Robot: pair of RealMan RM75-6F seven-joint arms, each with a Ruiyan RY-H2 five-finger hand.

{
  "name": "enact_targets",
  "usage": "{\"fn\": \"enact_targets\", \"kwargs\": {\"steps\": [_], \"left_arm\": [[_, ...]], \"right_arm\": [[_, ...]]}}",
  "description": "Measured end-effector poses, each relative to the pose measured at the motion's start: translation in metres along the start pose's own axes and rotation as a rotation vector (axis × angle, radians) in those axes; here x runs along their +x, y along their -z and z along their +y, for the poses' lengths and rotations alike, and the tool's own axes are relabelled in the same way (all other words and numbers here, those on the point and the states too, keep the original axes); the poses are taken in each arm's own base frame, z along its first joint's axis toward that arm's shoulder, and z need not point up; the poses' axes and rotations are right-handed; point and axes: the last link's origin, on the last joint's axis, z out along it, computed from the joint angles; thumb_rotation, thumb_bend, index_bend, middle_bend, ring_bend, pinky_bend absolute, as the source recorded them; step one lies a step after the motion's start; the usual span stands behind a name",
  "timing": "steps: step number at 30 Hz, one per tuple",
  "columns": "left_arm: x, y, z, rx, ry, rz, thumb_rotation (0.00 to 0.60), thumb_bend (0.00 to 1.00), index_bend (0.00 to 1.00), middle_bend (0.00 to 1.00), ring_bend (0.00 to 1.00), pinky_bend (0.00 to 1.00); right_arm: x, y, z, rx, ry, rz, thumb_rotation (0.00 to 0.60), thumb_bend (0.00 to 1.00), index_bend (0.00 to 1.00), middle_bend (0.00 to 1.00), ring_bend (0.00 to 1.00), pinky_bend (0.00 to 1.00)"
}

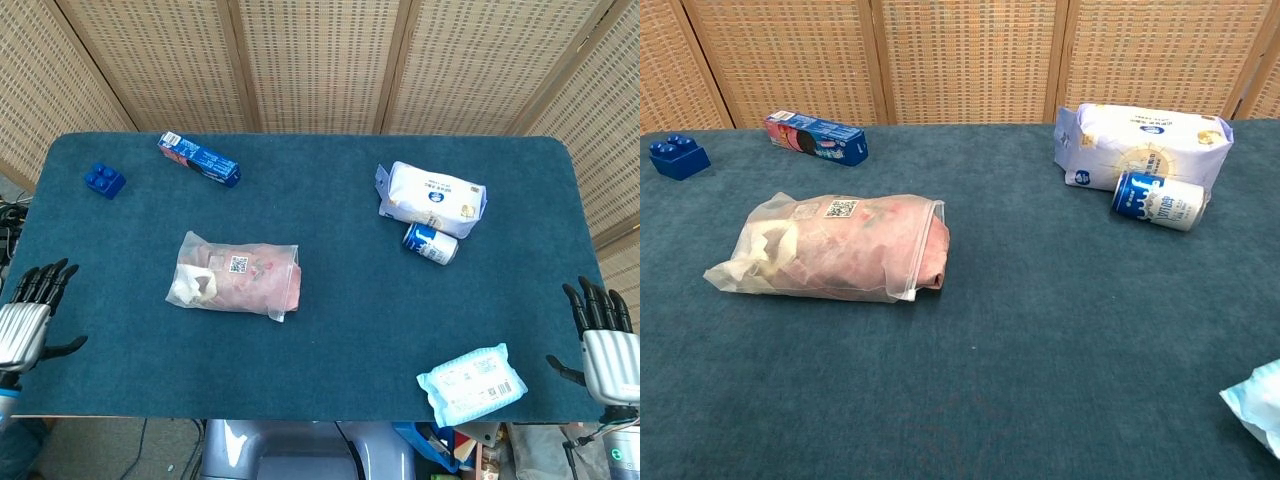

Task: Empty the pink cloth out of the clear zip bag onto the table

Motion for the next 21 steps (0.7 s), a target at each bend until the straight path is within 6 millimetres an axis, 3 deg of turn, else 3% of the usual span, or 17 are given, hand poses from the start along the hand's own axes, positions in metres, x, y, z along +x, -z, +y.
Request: {"fn": "enact_targets", "kwargs": {"steps": [12,21], "left_arm": [[-0.021,-0.085,0.042,-0.187,-0.039,-0.148,0.600,0.18,0.00,0.00,0.00,0.00],[-0.036,-0.126,0.082,-0.262,-0.022,-0.220,0.600,0.18,0.00,0.00,0.00,0.00]], "right_arm": [[-0.005,-0.007,0.005,-0.039,0.017,-0.016,0.600,0.00,0.00,0.00,0.00,0.00],[-0.007,-0.010,0.009,-0.060,0.021,-0.021,0.600,0.00,0.00,0.00,0.00,0.00]]}}
